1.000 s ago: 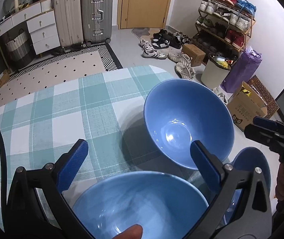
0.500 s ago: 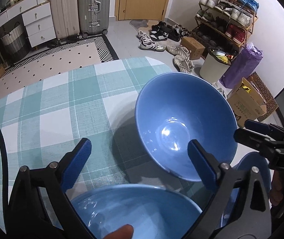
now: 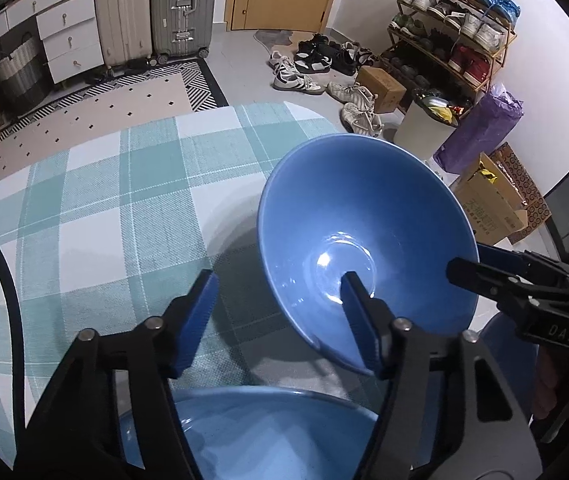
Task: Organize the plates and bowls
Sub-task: 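Close the right gripper on a light-blue bowl's rim, then lift the light-blue bowl with the right gripper toward another blue bowl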
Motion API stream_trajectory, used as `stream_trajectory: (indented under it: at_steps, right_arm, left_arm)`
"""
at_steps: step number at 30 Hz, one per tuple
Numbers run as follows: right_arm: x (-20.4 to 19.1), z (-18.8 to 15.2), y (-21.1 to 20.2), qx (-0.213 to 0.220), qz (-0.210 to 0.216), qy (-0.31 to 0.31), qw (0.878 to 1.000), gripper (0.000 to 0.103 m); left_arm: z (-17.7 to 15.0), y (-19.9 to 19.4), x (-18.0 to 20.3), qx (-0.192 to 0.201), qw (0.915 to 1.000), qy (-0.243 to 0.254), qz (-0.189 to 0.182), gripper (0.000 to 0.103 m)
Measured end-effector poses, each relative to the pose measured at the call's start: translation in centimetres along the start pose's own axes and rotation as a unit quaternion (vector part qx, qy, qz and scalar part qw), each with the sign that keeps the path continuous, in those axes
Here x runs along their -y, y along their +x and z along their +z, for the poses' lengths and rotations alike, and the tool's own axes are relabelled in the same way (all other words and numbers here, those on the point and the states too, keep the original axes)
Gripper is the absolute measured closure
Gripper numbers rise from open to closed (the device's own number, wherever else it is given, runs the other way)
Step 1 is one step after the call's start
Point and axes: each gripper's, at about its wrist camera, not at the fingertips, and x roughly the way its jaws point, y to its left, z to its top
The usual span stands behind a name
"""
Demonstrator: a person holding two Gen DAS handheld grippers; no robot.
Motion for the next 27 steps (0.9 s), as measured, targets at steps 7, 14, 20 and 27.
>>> stream_trajectory:
  at_steps: [7,14,20,27]
  right_arm:
    - [-0.21,0.18,0.00,0.008,-0.006,-0.005,1.000,0.065]
    - [-0.35,0.24,-0.09,0.017,-0.011,-0.011,1.000,0.084]
    - [-0.51,0.12,-0.01,0.018,-0.015,-0.016,1.000,0.086]
    - [-0.53,0.01,-0.17,0.021,-0.016,-0.017,0.999,0.086]
  left_arm:
    - [-0.16,0.49,0.33,-0.005,1.0000,0.002,-0.006,0.076]
    - [-0.20,0.55,0.27,-0.001,1.0000,0.003,-0.005,0.087]
    - [-0.14,0.53,-0.01,0.002,1.0000,0.007,0.000,0.088]
    - [-0.15,-0.22,0.02,0.010,0.9999,0.010,0.001,0.088]
